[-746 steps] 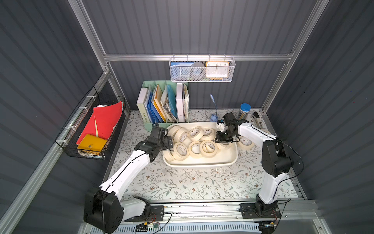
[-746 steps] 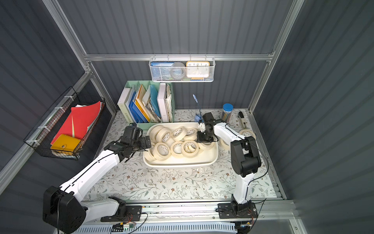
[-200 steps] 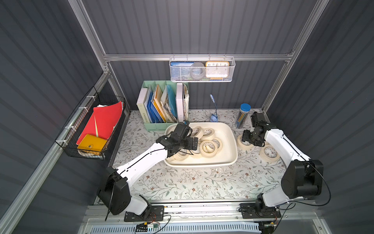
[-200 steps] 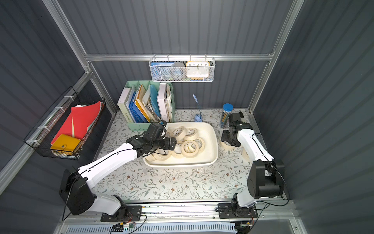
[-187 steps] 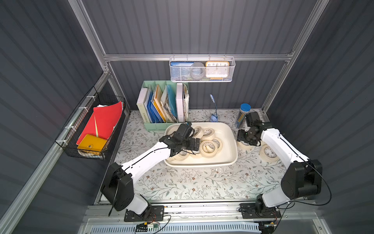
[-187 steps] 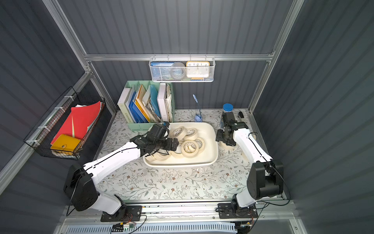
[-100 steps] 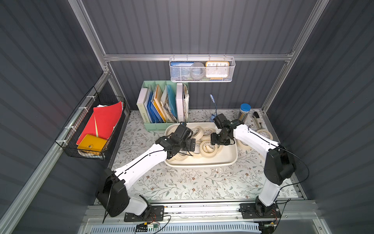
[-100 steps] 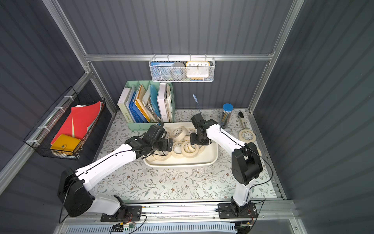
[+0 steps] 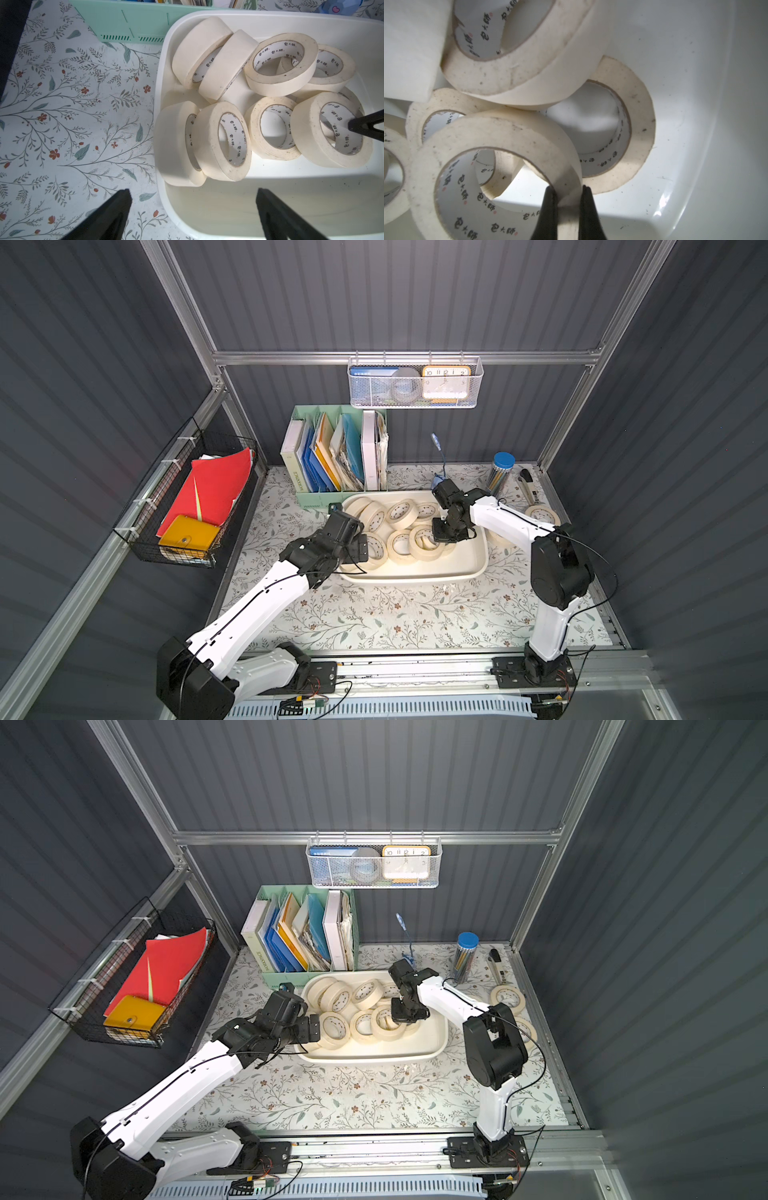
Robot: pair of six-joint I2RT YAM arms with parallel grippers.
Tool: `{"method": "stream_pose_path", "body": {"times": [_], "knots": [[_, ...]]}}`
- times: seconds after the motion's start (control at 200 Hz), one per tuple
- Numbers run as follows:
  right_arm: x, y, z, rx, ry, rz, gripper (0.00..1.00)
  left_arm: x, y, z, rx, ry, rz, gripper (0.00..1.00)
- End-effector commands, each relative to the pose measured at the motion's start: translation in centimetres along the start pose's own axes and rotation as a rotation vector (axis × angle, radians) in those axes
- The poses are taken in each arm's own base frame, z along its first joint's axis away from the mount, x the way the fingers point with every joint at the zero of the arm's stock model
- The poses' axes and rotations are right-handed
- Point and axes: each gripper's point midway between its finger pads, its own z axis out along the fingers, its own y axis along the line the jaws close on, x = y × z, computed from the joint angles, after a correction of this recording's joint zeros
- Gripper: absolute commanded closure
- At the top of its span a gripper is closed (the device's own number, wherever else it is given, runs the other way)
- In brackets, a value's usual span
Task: Take out the art tape in the storage box
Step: Pick up the art tape from the storage box, then place the art tape at the center of the board.
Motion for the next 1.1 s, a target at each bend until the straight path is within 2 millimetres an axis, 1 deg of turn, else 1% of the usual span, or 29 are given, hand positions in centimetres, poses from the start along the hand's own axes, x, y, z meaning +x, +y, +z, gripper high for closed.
{"method": "stream_pose_path", "body": {"times": [0.0, 0.08, 0.13, 0.21, 0.28, 0.34, 0.455, 0.545, 0.58, 0.615, 0.63, 0.695, 0.76, 0.85, 0.87, 0.931, 1.011, 1.096], "knots": [[-0.8, -0.9, -2.7, 0.039, -0.066, 0.006, 1.0, 0.3, -0.3, 0.2, 0.021, 0.021, -0.022, 0.0], [-0.9, -1.2, -5.9, 0.049, -0.098, 0.004, 1.0, 0.3, -0.4, 0.3, 0.013, 0.035, -0.006, 0.0], [-0.8, -1.8, -7.8, 0.063, -0.132, 0.002, 1.0, 0.5, -0.2, 0.5, 0.001, 0.044, 0.005, 0.0], [-0.2, -3.4, -10.6, 0.11, -0.158, 0.014, 1.0, 0.6, -0.2, 0.8, -0.003, 0.047, 0.011, 0.0], [1.1, -5.9, -12.5, 0.165, -0.154, 0.049, 1.0, 0.5, -0.5, 1.0, 0.009, 0.041, 0.01, 0.0], [2.3, -8.3, -13.4, 0.202, -0.156, 0.093, 1.0, 0.2, -0.8, 1.1, 0.022, 0.032, 0.006, 0.0], [5.2, -14.1, -14.2, 0.262, -0.156, 0.238, 1.0, -0.3, -1.5, 1.4, 0.044, 0.019, 0.007, 0.0], [7.4, -17.9, -14.6, 0.31, -0.179, 0.346, 1.0, -0.6, -2.0, 1.8, 0.06, 0.015, 0.014, 0.0], [8.2, -19.3, -14.6, 0.337, -0.196, 0.379, 1.0, -0.7, -2.3, 2.0, 0.067, 0.015, 0.019, 0.0], [9.0, -20.6, -14.0, 0.357, -0.183, 0.417, 1.0, -0.9, -2.5, 2.2, 0.073, 0.016, 0.022, 0.0], [9.4, -21.1, -14.3, 0.356, -0.199, 0.442, 1.0, -0.9, -2.7, 2.3, 0.076, 0.015, 0.023, 0.0], [10.9, -22.8, -13.2, 0.346, -0.159, 0.537, 1.0, -1.2, -3.0, 2.5, 0.085, 0.012, 0.029, 0.0], [11.3, -23.3, -11.7, 0.32, -0.141, 0.574, 1.0, -1.6, -3.3, 2.7, 0.095, 0.002, 0.027, 0.0], [11.5, -23.7, -10.2, 0.313, -0.125, 0.606, 1.0, -2.1, -3.7, 2.7, 0.112, -0.009, 0.028, 0.0], [11.6, -23.7, -9.3, 0.312, -0.092, 0.611, 1.0, -2.2, -3.7, 2.7, 0.112, -0.011, 0.027, 0.0], [11.8, -23.9, -8.1, 0.314, -0.053, 0.624, 1.0, -2.4, -3.8, 2.7, 0.115, -0.015, 0.031, 0.0], [11.7, -24.2, -6.7, 0.321, -0.021, 0.635, 1.0, -2.5, -3.8, 2.7, 0.117, -0.02, 0.028, 0.0], [11.3, -25.0, -5.2, 0.341, -0.026, 0.65, 1.0, -2.5, -3.6, 2.6, 0.115, -0.021, 0.025, 0.0]]}}
